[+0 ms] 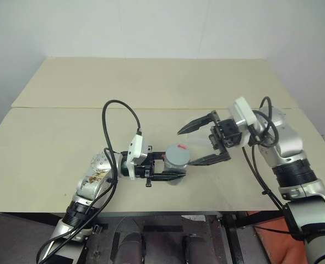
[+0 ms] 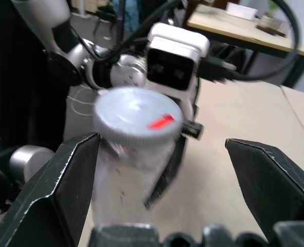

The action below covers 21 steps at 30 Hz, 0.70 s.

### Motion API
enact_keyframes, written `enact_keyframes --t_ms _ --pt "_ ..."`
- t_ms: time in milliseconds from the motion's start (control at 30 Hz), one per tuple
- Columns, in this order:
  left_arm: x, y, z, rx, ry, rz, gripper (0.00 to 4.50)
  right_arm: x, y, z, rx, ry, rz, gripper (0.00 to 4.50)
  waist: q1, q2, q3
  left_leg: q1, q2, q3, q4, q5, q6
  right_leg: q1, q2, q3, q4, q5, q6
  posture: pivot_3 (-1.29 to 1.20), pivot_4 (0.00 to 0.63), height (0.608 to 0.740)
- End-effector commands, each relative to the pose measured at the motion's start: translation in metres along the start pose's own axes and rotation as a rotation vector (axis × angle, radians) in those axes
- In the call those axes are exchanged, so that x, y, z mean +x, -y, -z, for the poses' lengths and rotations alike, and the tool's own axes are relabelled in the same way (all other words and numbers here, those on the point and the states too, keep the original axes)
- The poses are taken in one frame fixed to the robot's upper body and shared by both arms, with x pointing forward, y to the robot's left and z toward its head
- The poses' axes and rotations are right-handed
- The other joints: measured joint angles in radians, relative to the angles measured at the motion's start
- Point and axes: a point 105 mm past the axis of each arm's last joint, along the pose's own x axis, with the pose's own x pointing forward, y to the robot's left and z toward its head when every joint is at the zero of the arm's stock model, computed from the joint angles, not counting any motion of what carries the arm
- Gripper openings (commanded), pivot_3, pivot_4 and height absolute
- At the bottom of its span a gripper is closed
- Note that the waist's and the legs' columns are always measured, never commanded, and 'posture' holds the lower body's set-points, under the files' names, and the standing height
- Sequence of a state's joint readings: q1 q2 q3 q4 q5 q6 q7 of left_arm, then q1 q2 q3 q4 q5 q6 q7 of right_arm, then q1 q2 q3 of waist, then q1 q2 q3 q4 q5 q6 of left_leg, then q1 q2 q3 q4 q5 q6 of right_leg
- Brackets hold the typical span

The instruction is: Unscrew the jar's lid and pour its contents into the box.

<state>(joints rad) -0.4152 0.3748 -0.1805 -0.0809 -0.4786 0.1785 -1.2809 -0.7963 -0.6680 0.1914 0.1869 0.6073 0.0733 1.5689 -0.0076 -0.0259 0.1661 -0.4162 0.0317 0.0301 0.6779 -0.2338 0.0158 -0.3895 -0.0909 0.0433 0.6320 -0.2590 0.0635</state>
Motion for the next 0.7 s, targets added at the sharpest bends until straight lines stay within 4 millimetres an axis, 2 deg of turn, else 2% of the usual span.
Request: enact_keyframes --t_ms 33,233,500,700 --pt "0.005 0.003 -0.01 0.044 0.038 0.043 1.94 -0.013 -0.005 -0.008 -0.027 -0.014 0.004 4.45 0.0 0.0 0.0 0.0 0.0 0.0 0.0 0.0 0.0 0.0 0.0 0.0 0.0 0.0 0.0 0.0 0.15 0.74" --pt "0.004 -0.001 -0.006 0.043 0.031 0.017 1.94 -0.015 -0.018 -0.014 -0.01 -0.034 0.013 4.45 -0.001 0.0 0.0 0.0 0.0 0.0 0.0 0.0 0.0 0.0 0.0 0.0 0.0 0.0 0.0 0.0 0.15 0.74" --pt "0.006 -0.008 0.006 0.057 0.008 -0.04 1.94 0.013 -0.025 -0.027 0.025 0.012 0.09 4.45 -0.003 0.0 0.0 0.0 0.0 -0.001 0.0 0.0 0.0 0.0 0.0 0.0 0.001 0.0 0.0 0.0 0.15 0.74" --pt "0.01 -0.01 0.007 0.067 0.01 -0.047 1.94 0.03 -0.016 -0.031 0.026 0.032 0.164 4.45 -0.003 0.0 0.0 0.0 0.0 -0.001 0.0 0.0 0.0 0.0 0.0 0.0 0.001 0.0 0.0 0.0 0.15 0.74"
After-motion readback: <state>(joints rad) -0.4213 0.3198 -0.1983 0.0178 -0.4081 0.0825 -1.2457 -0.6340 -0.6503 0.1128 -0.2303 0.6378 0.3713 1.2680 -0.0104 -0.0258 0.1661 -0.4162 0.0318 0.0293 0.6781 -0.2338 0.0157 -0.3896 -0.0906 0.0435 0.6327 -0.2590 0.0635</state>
